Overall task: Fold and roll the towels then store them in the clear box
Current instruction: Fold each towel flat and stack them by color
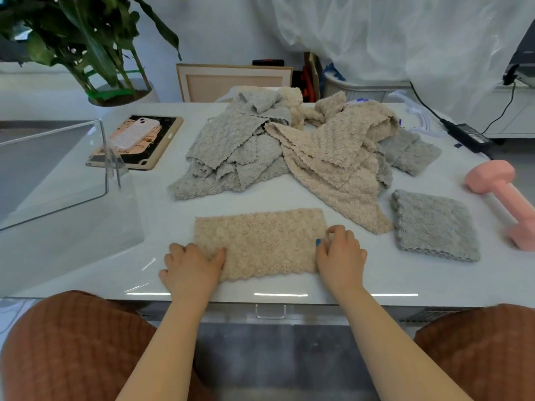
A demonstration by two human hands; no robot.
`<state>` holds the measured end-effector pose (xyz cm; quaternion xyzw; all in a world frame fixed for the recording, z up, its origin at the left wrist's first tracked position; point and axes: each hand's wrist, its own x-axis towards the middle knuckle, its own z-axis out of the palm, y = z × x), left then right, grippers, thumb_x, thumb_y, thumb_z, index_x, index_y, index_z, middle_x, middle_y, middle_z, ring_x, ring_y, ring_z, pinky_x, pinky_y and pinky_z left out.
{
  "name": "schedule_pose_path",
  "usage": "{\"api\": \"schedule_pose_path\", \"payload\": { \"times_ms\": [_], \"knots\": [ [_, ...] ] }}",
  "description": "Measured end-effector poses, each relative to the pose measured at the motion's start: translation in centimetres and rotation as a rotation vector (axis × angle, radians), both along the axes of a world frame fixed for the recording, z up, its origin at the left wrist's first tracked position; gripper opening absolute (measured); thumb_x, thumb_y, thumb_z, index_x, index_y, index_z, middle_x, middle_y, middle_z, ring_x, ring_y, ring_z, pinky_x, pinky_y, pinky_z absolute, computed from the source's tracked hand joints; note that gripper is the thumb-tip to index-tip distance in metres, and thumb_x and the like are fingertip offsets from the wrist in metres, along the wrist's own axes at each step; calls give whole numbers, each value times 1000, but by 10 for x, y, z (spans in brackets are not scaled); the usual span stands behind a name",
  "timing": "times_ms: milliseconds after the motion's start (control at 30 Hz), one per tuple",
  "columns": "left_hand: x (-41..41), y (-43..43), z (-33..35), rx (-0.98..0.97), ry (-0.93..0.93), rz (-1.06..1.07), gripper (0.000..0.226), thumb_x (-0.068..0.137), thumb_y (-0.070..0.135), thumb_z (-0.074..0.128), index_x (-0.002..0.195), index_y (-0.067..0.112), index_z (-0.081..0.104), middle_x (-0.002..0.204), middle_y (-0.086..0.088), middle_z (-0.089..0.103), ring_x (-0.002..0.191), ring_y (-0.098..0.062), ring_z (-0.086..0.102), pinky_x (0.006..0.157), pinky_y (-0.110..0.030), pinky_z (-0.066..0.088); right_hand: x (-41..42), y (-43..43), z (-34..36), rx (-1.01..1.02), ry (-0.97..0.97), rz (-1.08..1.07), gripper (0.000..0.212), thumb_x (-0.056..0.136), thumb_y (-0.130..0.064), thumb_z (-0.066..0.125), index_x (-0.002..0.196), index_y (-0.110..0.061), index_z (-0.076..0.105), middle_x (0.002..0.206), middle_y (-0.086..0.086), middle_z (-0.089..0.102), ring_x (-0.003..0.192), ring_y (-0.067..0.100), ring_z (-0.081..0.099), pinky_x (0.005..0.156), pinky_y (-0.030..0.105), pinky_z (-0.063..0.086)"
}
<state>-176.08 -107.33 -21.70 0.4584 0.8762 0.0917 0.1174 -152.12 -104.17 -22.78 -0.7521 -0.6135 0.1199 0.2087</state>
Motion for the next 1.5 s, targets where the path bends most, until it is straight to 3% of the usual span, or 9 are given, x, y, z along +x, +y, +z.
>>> {"api": "schedule_pose_path", "payload": {
  "times_ms": [167,300,400,500,600,767,900,1167,1500],
  "knots": [
    [22,11,25,352,-188,-50,12,87,26,55,96,19,49,84,-1,59,74,-24,53,56,-29,33,2,10,22,-337,320,141,27,89,-19,53,110,-12,37,80,5,56,68,21,53,54,30,37],
    [47,25,51,693,-164,-215,18,84,20,62,99,19,53,85,7,62,68,-17,53,53,-29,35,20,8,30,-322,514,103,15,86,-20,60,94,-9,56,73,7,64,62,21,59,58,34,51],
    [77,27,50,694,-206,-428,33,80,26,70,107,21,51,84,2,66,67,-21,60,54,-32,46,33,9,37,-105,642,-97,31,93,-27,54,86,1,64,65,9,64,58,23,60,61,38,56],
    [105,13,25,614,-78,-678,45,70,24,69,107,25,43,79,-3,67,66,-28,62,53,-32,46,28,10,56,-379,1145,-98,54,96,-49,44,91,1,64,66,13,66,54,22,62,52,28,54],
    [106,0,1,534,-172,-730,45,73,33,63,112,26,45,94,-2,67,83,-25,63,65,-34,50,22,15,55,-454,1248,-82,57,90,-60,46,89,-6,65,76,12,69,70,27,68,68,38,58],
    [92,-8,-13,576,-4,-702,74,55,21,82,119,21,46,121,-4,57,107,-23,49,86,-31,30,21,20,42,-298,1047,-26,3,87,-5,62,88,-8,62,88,14,65,72,19,63,62,29,57],
    [67,-2,-13,566,4,-562,70,57,10,75,120,18,46,123,-7,53,106,-25,47,81,-37,39,20,28,36,-262,871,25,19,86,0,53,87,-16,63,87,9,67,78,23,64,73,39,55],
    [53,14,-6,518,-621,-192,18,86,-1,49,92,16,53,68,-2,58,61,-13,52,54,-13,39,16,27,26,-238,618,95,19,86,-3,53,99,-14,62,78,1,61,68,17,56,61,27,47],
    [51,34,27,182,-1199,191,21,94,15,50,76,5,55,74,-13,60,66,-22,59,74,-38,55,8,27,25,-270,253,85,34,89,-15,54,122,-8,48,121,9,39,85,23,52,71,28,41]
  ]
}}
